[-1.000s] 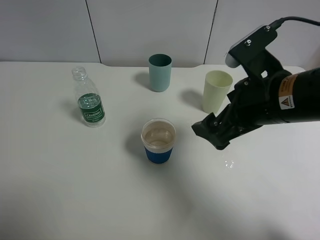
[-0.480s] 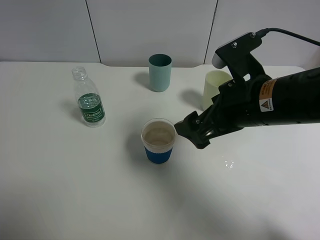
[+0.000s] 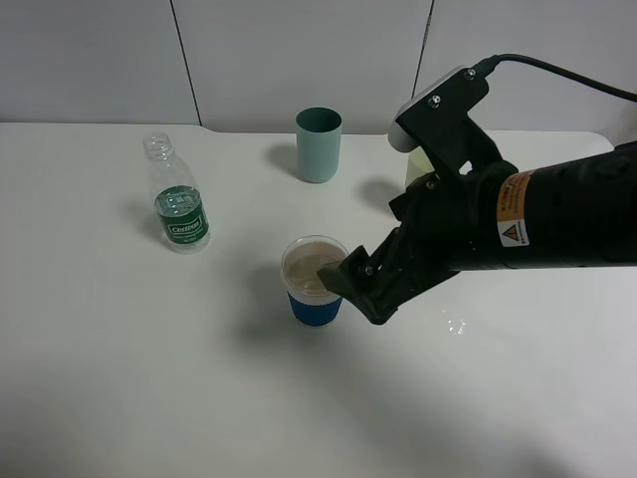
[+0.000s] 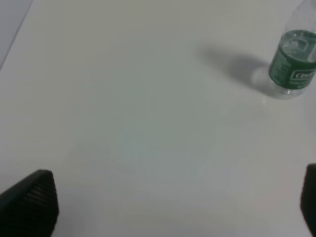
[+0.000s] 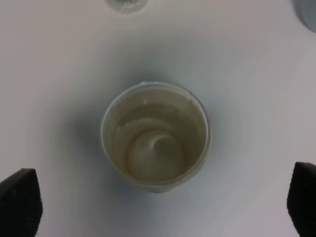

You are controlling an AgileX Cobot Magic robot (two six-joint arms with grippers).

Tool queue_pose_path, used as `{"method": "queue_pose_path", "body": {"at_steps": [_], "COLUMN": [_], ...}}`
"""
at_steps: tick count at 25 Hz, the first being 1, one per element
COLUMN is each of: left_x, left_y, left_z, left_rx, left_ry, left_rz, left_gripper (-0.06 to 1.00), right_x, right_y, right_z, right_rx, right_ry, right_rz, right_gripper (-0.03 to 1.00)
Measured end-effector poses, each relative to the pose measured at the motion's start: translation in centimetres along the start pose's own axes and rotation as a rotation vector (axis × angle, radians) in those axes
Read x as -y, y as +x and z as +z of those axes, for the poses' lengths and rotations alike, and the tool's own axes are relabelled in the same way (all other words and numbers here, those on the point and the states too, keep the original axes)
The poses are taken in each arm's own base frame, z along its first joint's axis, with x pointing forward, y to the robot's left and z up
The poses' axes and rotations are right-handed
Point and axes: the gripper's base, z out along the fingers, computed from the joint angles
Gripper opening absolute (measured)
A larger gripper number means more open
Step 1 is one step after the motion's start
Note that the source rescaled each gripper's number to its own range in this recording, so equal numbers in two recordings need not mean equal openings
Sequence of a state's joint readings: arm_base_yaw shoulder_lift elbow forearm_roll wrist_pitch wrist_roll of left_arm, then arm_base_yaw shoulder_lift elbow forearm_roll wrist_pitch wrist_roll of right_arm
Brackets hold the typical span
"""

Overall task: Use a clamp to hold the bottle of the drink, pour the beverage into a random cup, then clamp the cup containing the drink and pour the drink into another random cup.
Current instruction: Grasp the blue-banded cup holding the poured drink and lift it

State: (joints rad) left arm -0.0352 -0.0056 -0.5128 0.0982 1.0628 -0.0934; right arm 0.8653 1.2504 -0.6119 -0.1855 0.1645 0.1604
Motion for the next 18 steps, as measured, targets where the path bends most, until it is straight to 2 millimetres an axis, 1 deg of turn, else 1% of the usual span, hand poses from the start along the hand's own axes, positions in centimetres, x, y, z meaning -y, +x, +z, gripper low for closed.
{"method": "queue_pose_path", "body": {"at_steps": [4,9,11,14,18], "left_x": [0.0,0.0,0.0,0.0,0.0], "left_y": [0.0,0.0,0.0,0.0,0.0], "left_z": [0.0,0.0,0.0,0.0,0.0], "left_rx": [0.000,0.000,0.000,0.000,0.000], "left_ry": [0.000,0.000,0.000,0.000,0.000], "left_rz": [0.000,0.000,0.000,0.000,0.000], "left_gripper": [1.00,1.00,1.00,1.00,1.00], "right_x": [-0.1,-0.3,-0.4,-0.5,-0.5], "right_y": [0.3,2.5,3.1,4.2,4.7], "right_z": [0.3,1.9,2.5,4.0,4.7], "right_rx": [-0.006,-0.066,-0.078,-0.137,-0.165], "right_ry": [0.000,-0.016,-0.022,-0.027,-0.029], "right_rz": [-0.025,-0.016,-0.007,0.002,0.010], "right_gripper": [0.99,1.00,1.00,1.00,1.00]}}
